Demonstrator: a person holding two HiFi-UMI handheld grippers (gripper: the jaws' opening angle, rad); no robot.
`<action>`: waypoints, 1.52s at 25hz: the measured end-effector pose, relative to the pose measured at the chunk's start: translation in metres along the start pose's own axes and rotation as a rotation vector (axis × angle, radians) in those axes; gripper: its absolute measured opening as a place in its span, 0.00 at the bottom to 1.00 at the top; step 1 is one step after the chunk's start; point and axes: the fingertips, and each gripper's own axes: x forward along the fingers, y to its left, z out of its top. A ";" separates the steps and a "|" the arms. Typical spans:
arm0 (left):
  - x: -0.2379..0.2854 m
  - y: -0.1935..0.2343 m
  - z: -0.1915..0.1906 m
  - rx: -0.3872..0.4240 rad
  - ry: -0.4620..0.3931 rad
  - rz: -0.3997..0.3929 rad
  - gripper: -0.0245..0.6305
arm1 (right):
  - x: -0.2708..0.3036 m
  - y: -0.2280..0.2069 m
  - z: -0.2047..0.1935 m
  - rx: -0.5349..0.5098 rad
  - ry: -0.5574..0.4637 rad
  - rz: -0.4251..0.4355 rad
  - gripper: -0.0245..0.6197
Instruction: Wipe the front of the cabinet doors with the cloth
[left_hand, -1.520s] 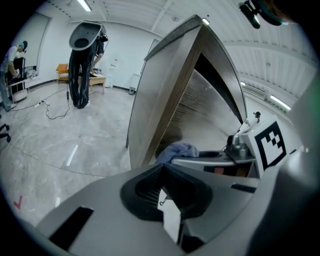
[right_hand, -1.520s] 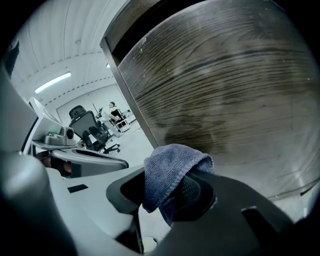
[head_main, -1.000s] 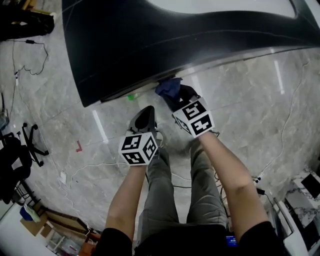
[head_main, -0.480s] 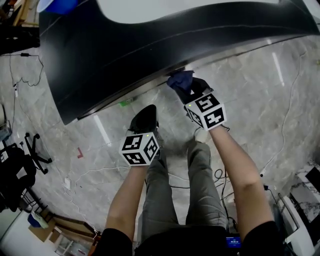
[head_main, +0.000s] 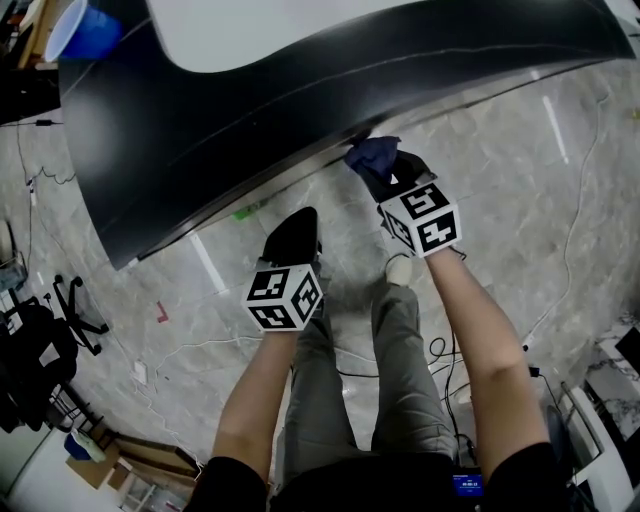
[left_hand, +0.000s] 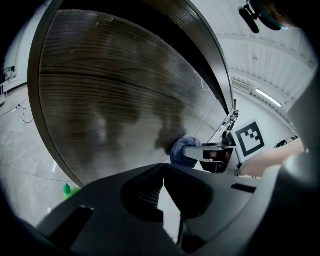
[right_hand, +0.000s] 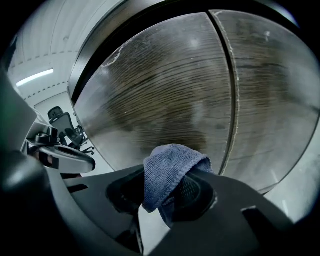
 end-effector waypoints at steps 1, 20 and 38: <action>0.000 -0.001 0.000 0.002 0.001 -0.001 0.05 | -0.002 -0.004 0.000 0.007 0.000 -0.007 0.23; -0.020 -0.056 0.004 0.074 0.028 -0.073 0.05 | -0.071 0.044 -0.010 0.053 -0.023 0.026 0.23; -0.070 -0.136 0.027 0.037 -0.010 -0.067 0.05 | -0.174 0.067 0.018 0.101 -0.065 0.052 0.23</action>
